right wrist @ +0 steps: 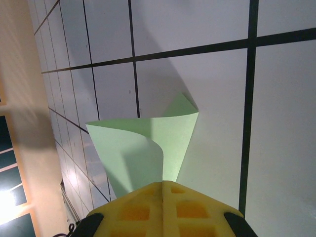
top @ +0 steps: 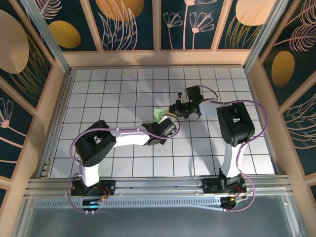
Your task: Fold a paper plane with a square sheet of paper (fold left side to right side)
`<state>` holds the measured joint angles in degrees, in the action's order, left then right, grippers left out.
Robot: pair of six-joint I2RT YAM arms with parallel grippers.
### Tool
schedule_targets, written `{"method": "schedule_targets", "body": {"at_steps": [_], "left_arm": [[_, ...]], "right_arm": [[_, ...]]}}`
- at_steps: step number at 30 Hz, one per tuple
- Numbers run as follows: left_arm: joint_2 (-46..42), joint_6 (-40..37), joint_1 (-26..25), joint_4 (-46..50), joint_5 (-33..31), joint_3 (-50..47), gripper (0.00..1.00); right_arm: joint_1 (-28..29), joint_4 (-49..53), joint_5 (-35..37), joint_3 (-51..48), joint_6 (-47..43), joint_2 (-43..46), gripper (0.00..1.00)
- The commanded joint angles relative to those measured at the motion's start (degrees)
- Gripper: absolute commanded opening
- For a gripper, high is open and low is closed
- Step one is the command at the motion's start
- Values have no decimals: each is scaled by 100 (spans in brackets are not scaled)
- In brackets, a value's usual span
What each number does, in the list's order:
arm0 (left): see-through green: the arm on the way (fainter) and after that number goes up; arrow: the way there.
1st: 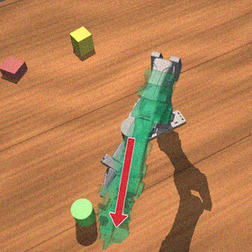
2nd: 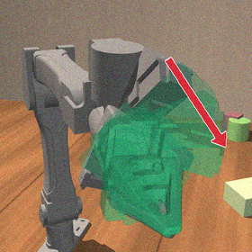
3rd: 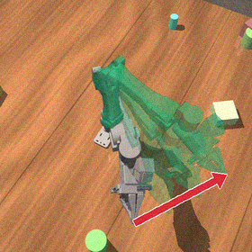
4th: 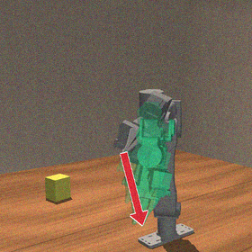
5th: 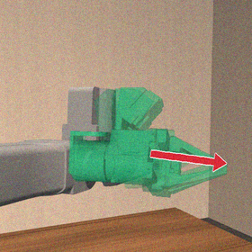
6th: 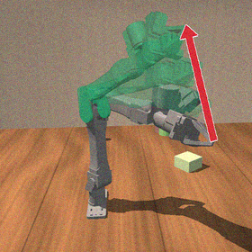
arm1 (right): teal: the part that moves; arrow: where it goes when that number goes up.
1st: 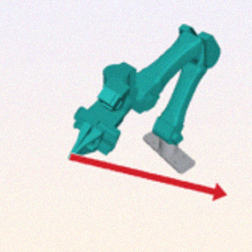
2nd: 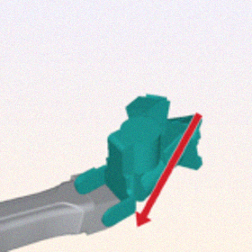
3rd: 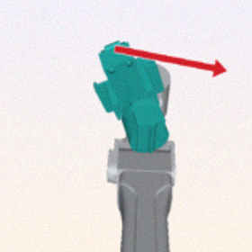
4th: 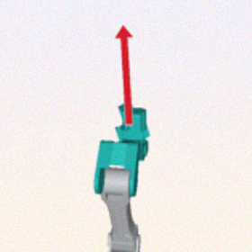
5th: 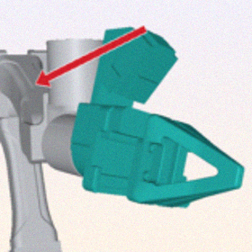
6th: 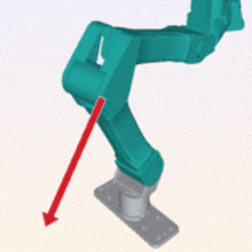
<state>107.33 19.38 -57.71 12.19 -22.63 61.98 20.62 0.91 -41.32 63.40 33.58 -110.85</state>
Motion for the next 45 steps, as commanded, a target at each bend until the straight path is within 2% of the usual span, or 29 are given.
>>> {"method": "schedule_targets", "body": {"at_steps": [1,9,15,19,24,30,36,45], "left_arm": [[86,89,-25,-41,-129,-58,16],[-96,63,-16,28,-188,-41,1],[-155,-30,84,169,389,164,0],[-233,42,330,64,1138,211,0],[-264,183,731,-96,2311,271,0],[-79,545,1269,-329,3590,368,0],[28,1187,1834,-1102,4930,148,0],[505,2097,2099,-2119,5912,-32,0]], "right_arm": [[13,195,115,197,-18,-125,0],[-8,397,373,252,-236,-61,1],[-244,448,836,150,-442,416,25],[-602,502,1227,-130,-616,915,37],[-1010,496,1580,-614,-872,1457,46],[-1113,366,1661,-1062,-1140,1766,48],[-1073,-133,1043,-1514,-1121,1890,48],[-842,-707,708,-1860,-730,1903,49]]}}
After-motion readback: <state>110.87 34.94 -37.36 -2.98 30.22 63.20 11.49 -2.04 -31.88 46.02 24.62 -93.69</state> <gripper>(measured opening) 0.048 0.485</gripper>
